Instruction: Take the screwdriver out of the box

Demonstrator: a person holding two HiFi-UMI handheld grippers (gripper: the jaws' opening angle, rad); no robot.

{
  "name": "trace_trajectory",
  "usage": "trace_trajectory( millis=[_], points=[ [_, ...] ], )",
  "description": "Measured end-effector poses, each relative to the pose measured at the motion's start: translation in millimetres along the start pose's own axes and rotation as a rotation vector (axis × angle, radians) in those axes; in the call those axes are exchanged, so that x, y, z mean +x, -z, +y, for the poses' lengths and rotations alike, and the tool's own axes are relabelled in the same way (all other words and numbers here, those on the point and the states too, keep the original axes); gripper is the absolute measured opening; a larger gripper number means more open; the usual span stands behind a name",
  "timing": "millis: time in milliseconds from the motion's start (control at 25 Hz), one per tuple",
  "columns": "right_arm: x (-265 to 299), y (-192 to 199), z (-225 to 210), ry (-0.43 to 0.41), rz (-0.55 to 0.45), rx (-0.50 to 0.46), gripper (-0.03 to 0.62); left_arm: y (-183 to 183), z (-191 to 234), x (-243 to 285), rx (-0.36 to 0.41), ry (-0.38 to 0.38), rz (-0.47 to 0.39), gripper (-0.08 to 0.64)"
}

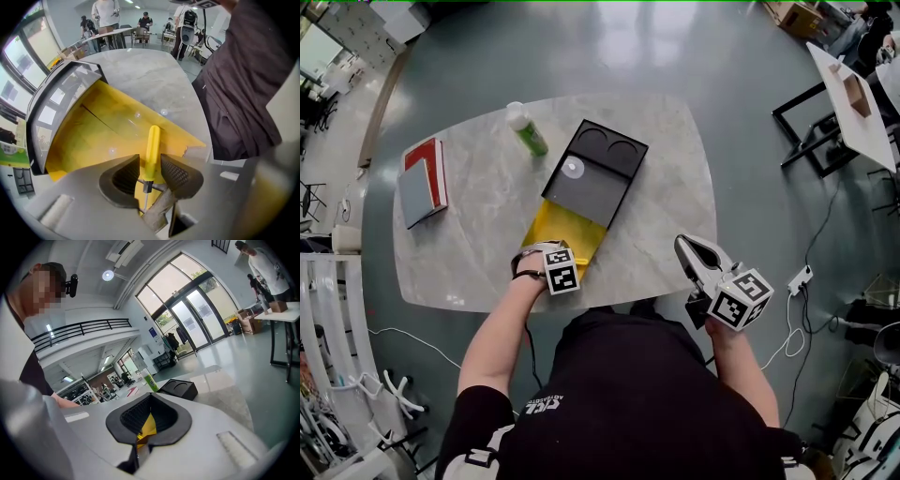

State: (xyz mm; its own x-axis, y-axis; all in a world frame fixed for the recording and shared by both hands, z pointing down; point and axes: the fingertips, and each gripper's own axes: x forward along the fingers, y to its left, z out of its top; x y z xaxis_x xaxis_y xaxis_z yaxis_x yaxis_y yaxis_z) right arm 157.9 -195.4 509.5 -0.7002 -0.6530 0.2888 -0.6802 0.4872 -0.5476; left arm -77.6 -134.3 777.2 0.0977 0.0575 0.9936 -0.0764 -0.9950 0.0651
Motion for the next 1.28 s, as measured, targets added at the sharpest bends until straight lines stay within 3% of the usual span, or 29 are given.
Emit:
trace_trajectory(
  millis=[80,160,360,520,800,1080,1280],
  points=[
    [-3.2,-2.5,-0.8,0.004,-0.004,0.001,0.015,-0.4,1.4,-0.8,-0.002,0.001,0.002,0.135],
    [-5.6,-4.2,-0.7,0.005,-0.008,0.002,0.015,0.5,1.9,-1.1,-0.003,0.001,0.006,0.064],
    [-8.3,-9.0,-0.1,-0.001,-0.020,-0.006,0.015,-0.5,3.3,-6.3,-0.029,-0.012,-0.008,0.065],
    [-8.9,-14.6,0.3,-0.006,-0.029,-0.017,0.014,-3.8,12.9,-28.8,-0.105,-0.072,-0.071,0.066],
    [-2.8,-27.2,1.2,-0.030,-0.050,-0.032,0.015,-18.9,33.3,-98.4,-0.390,-0.196,-0.318,0.066],
    [7.8,-44.2,12.5,-0.067,-0.061,-0.070,0.015,-31.3,36.8,-171.0,-0.536,-0.293,-0.523,0.066],
    [15.7,-50.6,24.4,-0.097,-0.053,-0.115,0.014,-43.3,38.7,-236.6,-0.651,-0.350,-0.750,0.066]
  ],
)
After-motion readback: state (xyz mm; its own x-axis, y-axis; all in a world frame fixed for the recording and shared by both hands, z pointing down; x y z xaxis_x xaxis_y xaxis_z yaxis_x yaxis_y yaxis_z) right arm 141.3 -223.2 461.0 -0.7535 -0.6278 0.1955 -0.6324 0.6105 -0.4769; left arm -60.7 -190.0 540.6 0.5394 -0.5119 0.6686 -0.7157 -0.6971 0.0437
